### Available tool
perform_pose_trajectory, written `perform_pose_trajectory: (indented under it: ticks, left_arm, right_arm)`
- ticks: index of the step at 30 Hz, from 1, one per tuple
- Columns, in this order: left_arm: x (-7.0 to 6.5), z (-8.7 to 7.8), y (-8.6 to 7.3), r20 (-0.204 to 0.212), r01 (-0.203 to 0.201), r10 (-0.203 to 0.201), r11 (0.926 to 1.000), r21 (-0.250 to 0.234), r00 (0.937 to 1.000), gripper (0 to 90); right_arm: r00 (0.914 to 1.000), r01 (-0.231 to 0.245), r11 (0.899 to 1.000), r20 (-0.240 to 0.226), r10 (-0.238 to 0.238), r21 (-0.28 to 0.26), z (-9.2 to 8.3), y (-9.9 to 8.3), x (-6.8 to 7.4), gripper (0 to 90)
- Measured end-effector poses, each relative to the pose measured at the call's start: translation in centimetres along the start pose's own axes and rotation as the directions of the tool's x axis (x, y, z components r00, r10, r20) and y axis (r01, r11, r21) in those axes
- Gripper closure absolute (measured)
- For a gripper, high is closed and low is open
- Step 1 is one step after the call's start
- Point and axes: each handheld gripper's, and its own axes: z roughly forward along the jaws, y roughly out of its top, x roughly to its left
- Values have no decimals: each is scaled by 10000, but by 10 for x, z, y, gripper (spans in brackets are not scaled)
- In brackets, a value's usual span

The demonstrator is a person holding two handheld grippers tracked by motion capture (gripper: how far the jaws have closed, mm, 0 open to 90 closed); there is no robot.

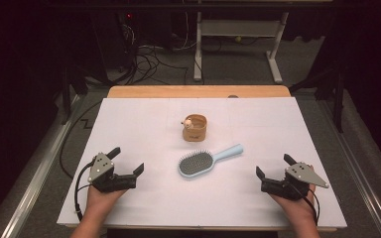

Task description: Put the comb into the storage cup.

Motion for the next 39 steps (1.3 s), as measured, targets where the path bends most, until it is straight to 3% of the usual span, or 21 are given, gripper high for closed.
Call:
perform_pose_trajectory:
  ticks: [5,20,27,39]
  left_arm:
    - [0,1,0,92,99,-100,9999,130,9999,0]
    - [-2,2,0,-157,-491,491,9988,-10,9987,0]
    - [-3,3,-1,-135,-525,525,9986,58,9985,0]
    - [-2,3,-1,-86,-398,399,9992,49,9992,0]
  right_arm:
    - [10000,9,10000,-20,-9,-25,0,0,0,3]
    - [9998,150,9999,-116,-149,72,2,0,3,5]
    - [9997,214,9997,-146,-213,88,2,1,4,36]
    - [9991,147,9998,-395,-141,153,-1,1,5,324]
